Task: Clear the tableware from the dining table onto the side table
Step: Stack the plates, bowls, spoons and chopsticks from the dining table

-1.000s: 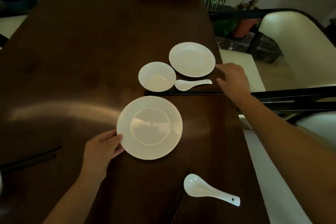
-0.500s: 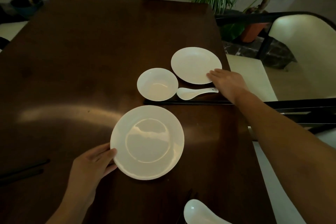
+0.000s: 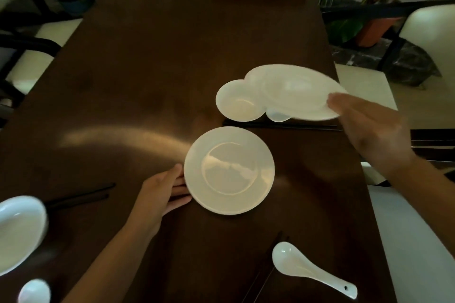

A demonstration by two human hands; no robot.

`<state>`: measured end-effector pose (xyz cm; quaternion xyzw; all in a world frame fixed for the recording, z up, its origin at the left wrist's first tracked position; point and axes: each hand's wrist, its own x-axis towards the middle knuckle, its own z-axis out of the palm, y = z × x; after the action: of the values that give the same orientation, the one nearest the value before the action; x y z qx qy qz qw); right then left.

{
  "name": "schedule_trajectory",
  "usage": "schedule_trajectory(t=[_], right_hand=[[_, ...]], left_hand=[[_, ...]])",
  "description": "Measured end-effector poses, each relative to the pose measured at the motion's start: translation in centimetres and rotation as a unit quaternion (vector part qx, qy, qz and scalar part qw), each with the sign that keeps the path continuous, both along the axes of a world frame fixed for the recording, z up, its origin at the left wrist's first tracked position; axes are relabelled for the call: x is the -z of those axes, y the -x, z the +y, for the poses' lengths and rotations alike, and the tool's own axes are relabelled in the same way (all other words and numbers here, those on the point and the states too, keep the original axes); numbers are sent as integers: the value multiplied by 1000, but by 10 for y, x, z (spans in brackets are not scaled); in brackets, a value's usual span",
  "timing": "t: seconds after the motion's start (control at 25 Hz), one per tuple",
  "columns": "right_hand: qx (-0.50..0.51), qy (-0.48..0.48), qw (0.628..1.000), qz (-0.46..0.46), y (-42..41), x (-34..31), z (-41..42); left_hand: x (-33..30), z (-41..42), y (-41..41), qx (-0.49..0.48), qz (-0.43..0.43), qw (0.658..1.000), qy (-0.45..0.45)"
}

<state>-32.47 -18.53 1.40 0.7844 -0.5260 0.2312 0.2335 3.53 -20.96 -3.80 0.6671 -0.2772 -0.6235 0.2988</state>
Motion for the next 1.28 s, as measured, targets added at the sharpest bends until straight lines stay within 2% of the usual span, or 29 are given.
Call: schedule_trajectory(t=[0.24,0.44,0.68,0.88,1.08,1.28], right_hand=[[-156,-41,987,-1,-68,24,34],[-184,-94,978,3,-84,50,40],[-143,-193,971,-24,-84,61,43],[-46,-218,971,-83,-89,53,34],[-28,-312,928,-202,-100,50,37],[21,-353,903,-244,-104,50,37]], left_hand=[[-9,4,3,3,22,1000,-15],[-4,9,0,53,-16,998,28],[9,10,3,28,-63,995,79],[15,10,8,-1,-95,991,95],[14,10,8,-3,-92,991,97],[13,10,8,-5,-79,992,96]])
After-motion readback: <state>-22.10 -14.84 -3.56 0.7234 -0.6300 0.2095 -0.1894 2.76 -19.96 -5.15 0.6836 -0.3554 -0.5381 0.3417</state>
